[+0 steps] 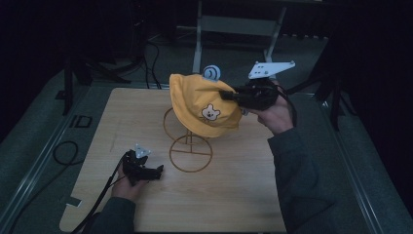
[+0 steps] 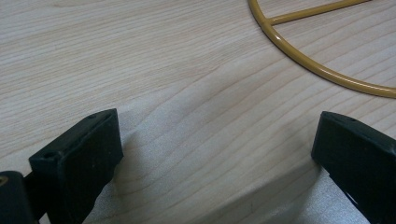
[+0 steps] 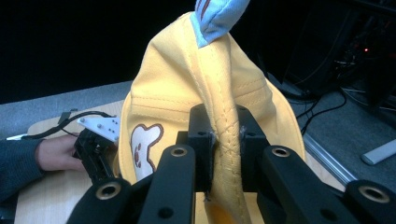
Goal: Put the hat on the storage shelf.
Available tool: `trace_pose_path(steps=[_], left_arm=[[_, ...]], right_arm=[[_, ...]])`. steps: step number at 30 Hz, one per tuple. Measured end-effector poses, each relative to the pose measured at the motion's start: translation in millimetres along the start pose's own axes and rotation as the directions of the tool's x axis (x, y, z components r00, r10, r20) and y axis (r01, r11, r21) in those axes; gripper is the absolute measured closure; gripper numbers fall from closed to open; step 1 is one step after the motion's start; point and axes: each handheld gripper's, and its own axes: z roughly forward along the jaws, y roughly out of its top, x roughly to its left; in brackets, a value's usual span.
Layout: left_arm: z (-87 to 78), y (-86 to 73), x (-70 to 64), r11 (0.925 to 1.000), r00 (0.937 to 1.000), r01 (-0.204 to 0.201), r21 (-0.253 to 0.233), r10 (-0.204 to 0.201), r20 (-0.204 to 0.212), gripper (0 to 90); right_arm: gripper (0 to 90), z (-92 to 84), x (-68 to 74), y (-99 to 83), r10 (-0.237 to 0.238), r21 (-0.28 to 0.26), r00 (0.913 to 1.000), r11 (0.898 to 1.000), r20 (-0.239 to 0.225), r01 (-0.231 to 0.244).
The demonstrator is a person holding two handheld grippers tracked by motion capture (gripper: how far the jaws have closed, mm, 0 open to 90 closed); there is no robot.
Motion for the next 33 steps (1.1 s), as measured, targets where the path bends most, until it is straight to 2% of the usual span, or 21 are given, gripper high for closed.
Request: trace_pose_path(steps=[12, 25, 33], left_arm=[[0.3, -0.1, -0.4, 1.0, 1.0, 0.006, -0.005, -0.006, -0.001, 1.9], [0.3, -0.1, -0.3, 1.0, 1.0, 0.006, -0.005, -0.006, -0.002, 1.9], [0.3, -0.1, -0.4, 1.0, 1.0, 0.006, -0.006, -0.006, -0.001, 1.9]], right_arm=[[78.6, 35.8, 8.3, 7.7, -0.023, 0.051, 0.9995, 0.998, -0.021, 0.025], [76.3, 69.8, 19.0, 14.0, -0.049, 0.116, 0.9988, 0.992, 0.008, 0.048], [74.8, 85.9, 26.8, 18.4, -0.064, 0.121, 0.9979, 0.991, 0.01, 0.062]])
